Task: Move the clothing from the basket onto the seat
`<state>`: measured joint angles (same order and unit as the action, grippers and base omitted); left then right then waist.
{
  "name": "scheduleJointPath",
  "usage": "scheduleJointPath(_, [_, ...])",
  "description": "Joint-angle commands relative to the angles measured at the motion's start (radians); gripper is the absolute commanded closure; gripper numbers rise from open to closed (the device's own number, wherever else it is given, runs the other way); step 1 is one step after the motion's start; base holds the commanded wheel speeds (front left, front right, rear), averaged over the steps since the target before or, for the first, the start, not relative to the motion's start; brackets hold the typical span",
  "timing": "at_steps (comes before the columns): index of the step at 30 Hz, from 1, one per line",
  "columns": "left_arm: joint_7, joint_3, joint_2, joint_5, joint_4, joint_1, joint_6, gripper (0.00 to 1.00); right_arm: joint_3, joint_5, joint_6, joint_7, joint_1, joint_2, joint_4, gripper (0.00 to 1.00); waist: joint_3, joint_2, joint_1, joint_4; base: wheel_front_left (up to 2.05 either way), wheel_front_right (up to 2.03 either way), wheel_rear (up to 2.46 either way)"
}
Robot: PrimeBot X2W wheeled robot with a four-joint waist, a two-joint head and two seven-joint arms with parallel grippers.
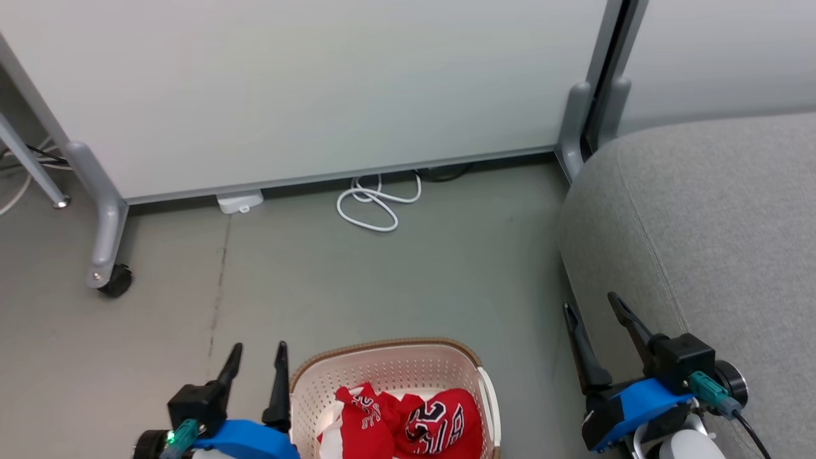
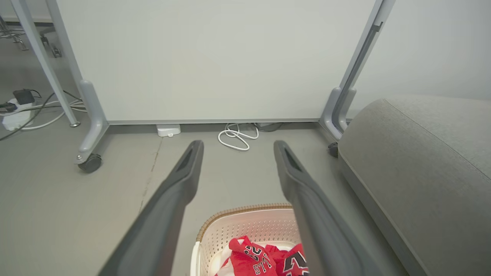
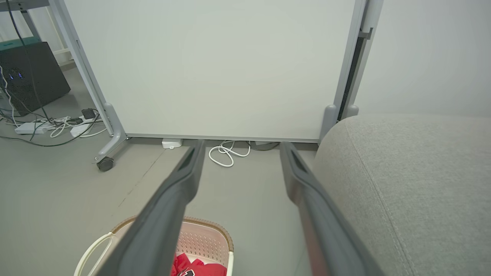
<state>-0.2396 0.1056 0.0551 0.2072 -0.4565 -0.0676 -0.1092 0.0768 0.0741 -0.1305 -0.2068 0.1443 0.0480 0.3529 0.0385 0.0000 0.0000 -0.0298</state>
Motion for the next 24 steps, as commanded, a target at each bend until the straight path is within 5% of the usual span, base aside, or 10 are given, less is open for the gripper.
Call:
scheduleJointPath(1, [0.022,0.021,-0.001,0.013,-0.03,-0.028,-0.008,0.0,0.007,0.003,0.0,-0.003,0.017,0.004,-0.005,0.0,0.035,0.0,0.0,-0.027,0.0,0.0,0.0])
scheduleJointPath(24, [0.183,0.16,0.076,0.143,-0.485,-0.408,-0.021,0.0,0.163,0.073,0.0,-0.046,0.203,0.003,-0.07,0.0,0.499,0.0,0.0,-0.249,0.0,0.0,0.0])
